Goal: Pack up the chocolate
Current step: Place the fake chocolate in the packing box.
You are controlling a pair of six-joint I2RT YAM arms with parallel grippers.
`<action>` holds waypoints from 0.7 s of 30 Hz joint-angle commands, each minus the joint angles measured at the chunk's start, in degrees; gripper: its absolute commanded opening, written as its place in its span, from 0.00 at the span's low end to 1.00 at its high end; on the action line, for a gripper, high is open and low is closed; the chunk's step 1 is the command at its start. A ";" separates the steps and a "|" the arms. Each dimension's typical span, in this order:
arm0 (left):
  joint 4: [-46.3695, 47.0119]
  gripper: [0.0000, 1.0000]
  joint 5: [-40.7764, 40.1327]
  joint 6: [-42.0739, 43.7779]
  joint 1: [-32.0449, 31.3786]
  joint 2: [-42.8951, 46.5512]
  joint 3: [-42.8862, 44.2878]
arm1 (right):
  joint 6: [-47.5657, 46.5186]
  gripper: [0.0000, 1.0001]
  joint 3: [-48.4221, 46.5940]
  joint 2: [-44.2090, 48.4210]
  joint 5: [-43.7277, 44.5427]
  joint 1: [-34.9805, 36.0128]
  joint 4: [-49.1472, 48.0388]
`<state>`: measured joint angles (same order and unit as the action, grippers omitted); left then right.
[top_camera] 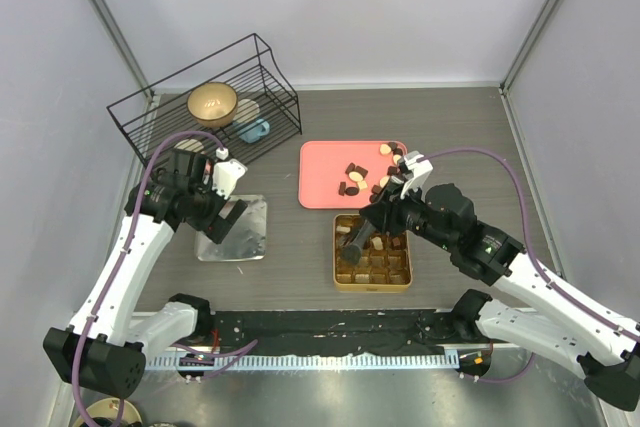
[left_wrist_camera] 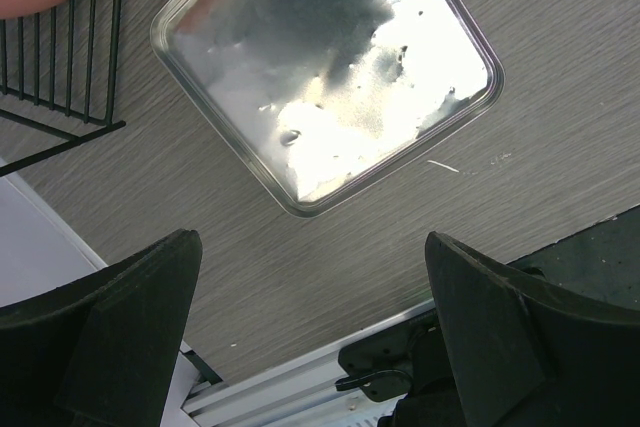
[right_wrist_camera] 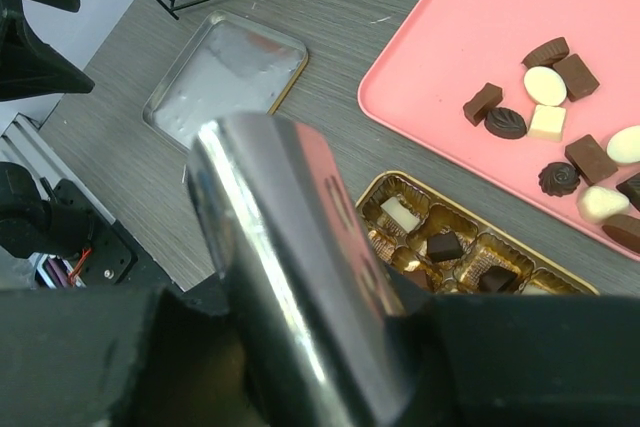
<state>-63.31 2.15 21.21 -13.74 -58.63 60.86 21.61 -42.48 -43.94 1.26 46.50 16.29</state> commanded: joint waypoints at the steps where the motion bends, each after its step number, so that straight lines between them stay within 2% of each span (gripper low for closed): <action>1: 0.73 1.00 -0.40 0.06 0.38 1.06 1.98 | 0.10 0.27 -0.85 0.00 1.47 0.43 -3.11; 21: 0.55 1.00 -0.92 0.32 0.29 1.33 2.24 | 0.54 0.35 -0.85 0.61 1.82 1.40 -2.32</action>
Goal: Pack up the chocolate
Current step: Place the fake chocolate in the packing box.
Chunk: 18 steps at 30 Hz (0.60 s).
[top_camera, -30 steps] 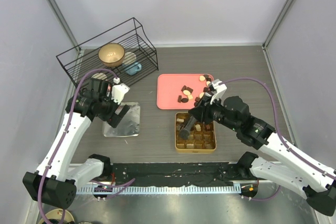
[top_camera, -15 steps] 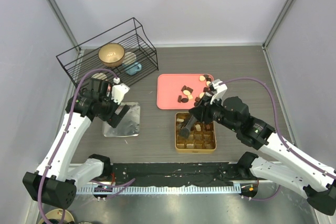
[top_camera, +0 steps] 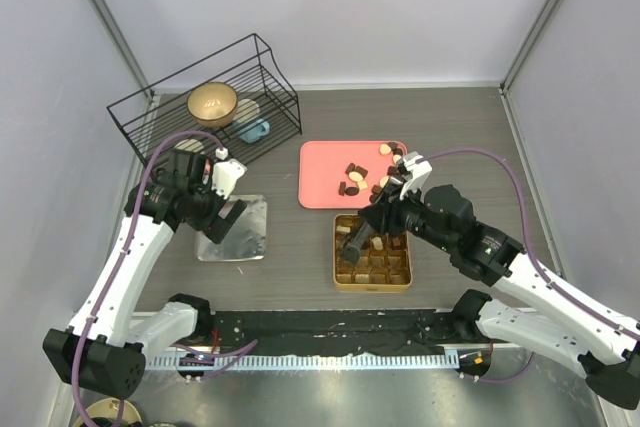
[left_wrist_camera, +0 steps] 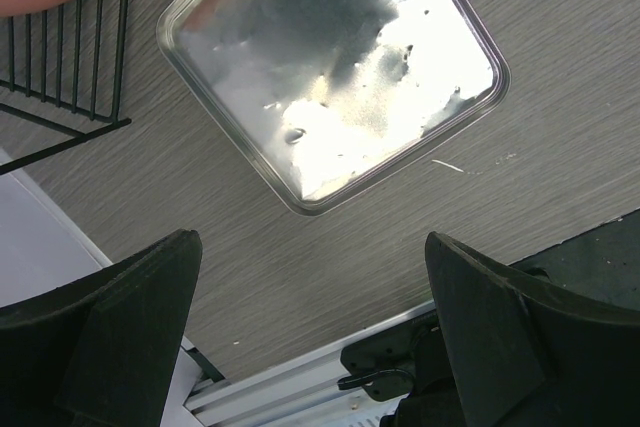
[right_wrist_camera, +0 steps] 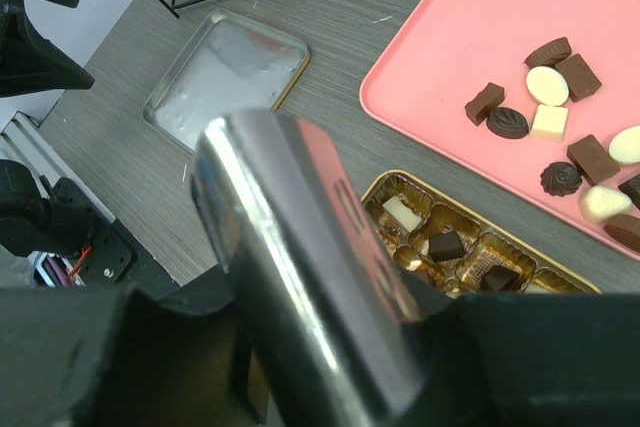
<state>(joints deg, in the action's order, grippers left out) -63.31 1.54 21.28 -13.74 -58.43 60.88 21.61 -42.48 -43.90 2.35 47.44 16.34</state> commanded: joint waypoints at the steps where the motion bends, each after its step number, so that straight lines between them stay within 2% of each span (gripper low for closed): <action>1: 0.47 1.00 -0.31 0.26 0.29 1.22 2.22 | 0.46 0.36 -0.85 0.57 0.73 0.46 -2.45; 13: 0.29 1.00 -0.66 0.34 0.38 1.39 2.57 | 0.54 0.41 -0.59 0.92 1.25 1.08 -2.36; 16: 0.38 1.00 -0.66 0.43 0.29 1.48 2.49 | 0.46 0.39 -0.68 1.01 1.43 1.16 -2.45; 18: 0.29 1.00 -0.58 0.34 0.29 1.48 2.49 | 0.37 0.34 -0.68 1.18 2.13 1.16 -2.71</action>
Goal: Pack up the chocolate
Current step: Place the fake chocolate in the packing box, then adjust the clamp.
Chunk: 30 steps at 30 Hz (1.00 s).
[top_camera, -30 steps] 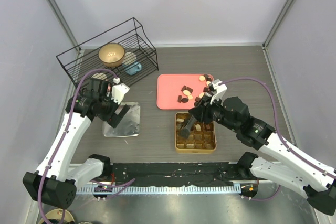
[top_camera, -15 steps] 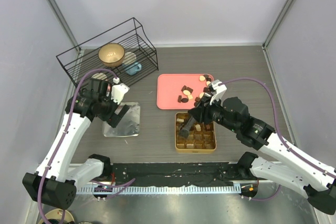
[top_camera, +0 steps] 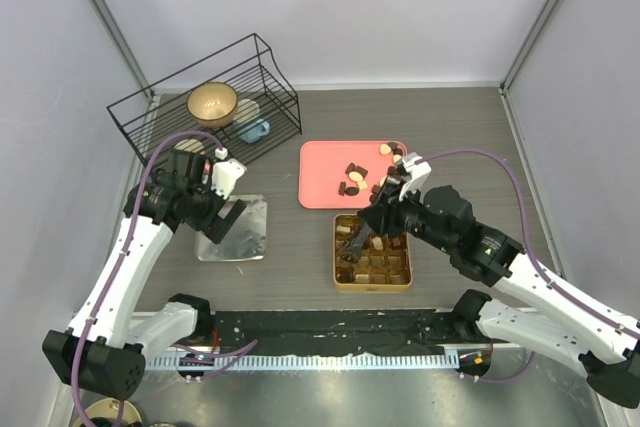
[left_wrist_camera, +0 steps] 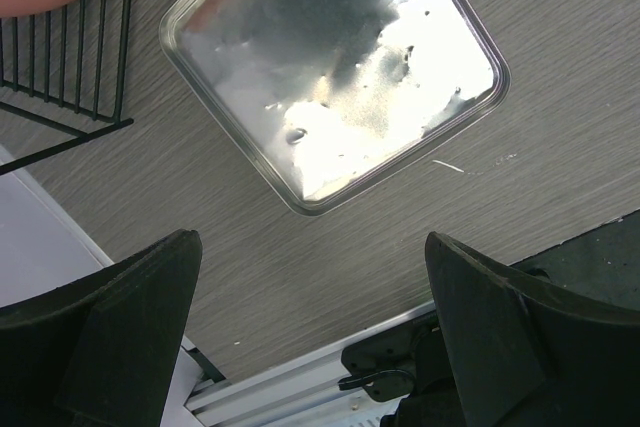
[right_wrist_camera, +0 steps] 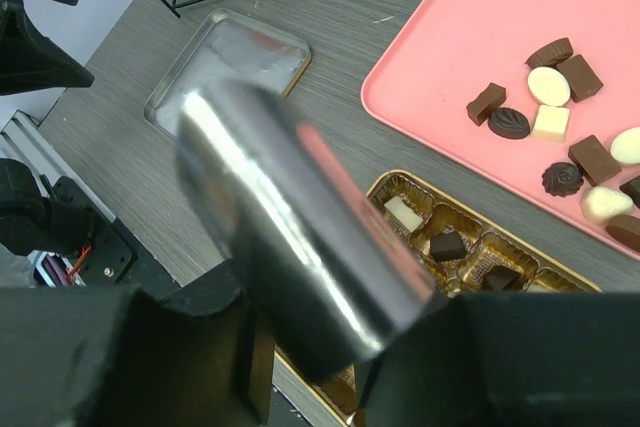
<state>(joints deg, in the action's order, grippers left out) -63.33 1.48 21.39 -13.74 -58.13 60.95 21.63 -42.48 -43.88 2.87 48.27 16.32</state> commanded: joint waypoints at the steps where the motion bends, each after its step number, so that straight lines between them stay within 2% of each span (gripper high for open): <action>1: 0.23 1.00 -0.60 0.23 0.38 1.18 2.42 | 0.17 0.31 -0.76 1.42 1.87 0.33 -2.87; 6: 0.23 1.00 -0.77 0.23 0.38 1.44 2.42 | -0.27 0.19 -1.11 1.51 2.75 0.33 -3.75; 13: 0.31 1.00 0.80 0.24 0.29 1.44 2.86 | -1.59 0.08 -1.99 2.13 6.52 0.33 -4.19; 16: 0.23 1.00 2.91 -0.46 0.38 0.57 3.21 | -1.59 0.08 -3.75 0.38 7.23 0.33 -5.68; 23: 0.13 1.00 14.59 -1.00 -1.64 -3.13 9.36 | 2.27 0.07 -8.23 -8.84 7.84 0.42 -9.19; 30: 5.58 1.00 15.92 -0.21 -12.17 -2.69 11.73 | 12.37 0.08 -12.53 -17.02 12.33 0.60 -13.76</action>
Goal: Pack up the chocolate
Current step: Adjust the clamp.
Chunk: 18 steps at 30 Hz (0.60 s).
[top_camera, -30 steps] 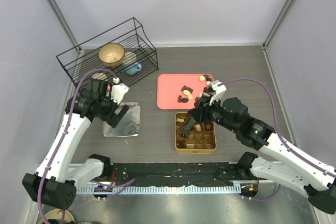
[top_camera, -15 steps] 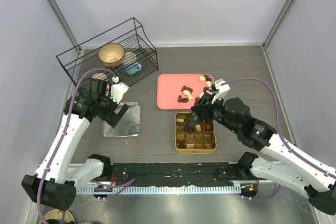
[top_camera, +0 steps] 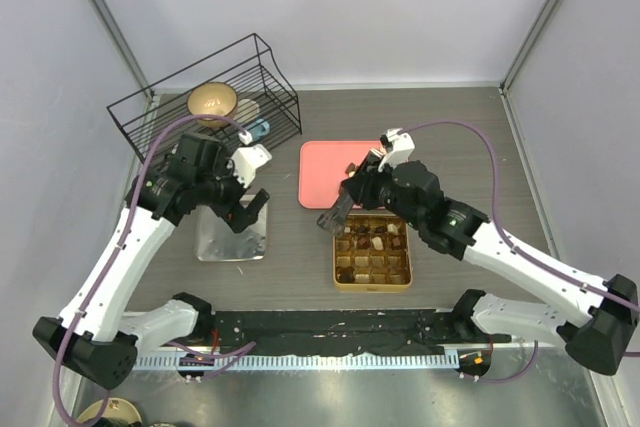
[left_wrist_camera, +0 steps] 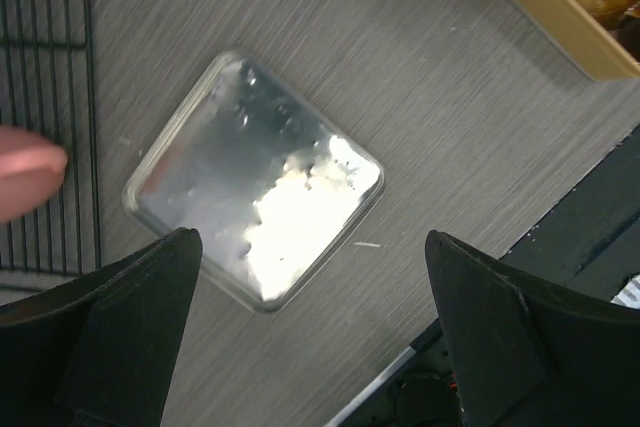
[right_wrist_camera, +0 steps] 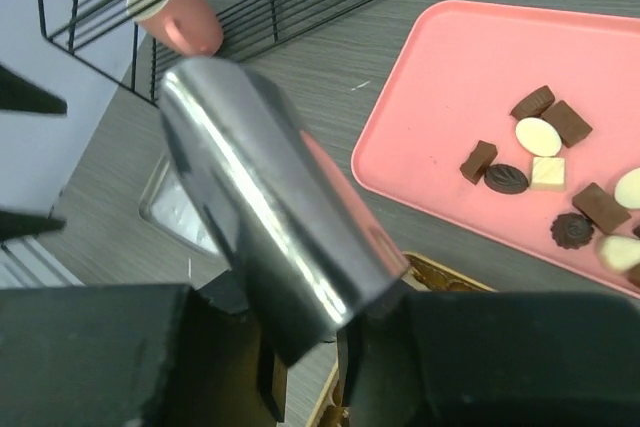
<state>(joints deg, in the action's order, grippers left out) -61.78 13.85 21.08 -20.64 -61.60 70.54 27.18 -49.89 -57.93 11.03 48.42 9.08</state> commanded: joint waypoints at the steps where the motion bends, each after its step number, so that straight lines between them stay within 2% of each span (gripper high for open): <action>1: 3.95 1.00 3.73 -0.07 -5.89 0.35 2.32 | 8.92 0.09 -5.74 -3.85 4.79 0.53 -7.75; 5: 3.95 1.00 3.38 0.71 -10.72 -0.36 1.44 | 14.73 0.09 -10.04 -9.46 5.67 1.05 -11.01; 14: 5.61 1.00 3.03 1.15 -14.86 -2.99 1.62 | 24.22 0.08 -15.85 -17.21 8.66 2.46 -14.35; 18: 8.42 1.00 -2.06 2.30 -15.83 -3.17 -0.75 | 28.01 0.08 -15.59 -18.27 7.43 2.55 -16.55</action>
<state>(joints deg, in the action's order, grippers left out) -58.30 15.62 21.71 -35.44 -64.97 70.98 49.19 -63.00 -75.85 17.30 50.59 -1.74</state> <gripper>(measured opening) 0.995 0.242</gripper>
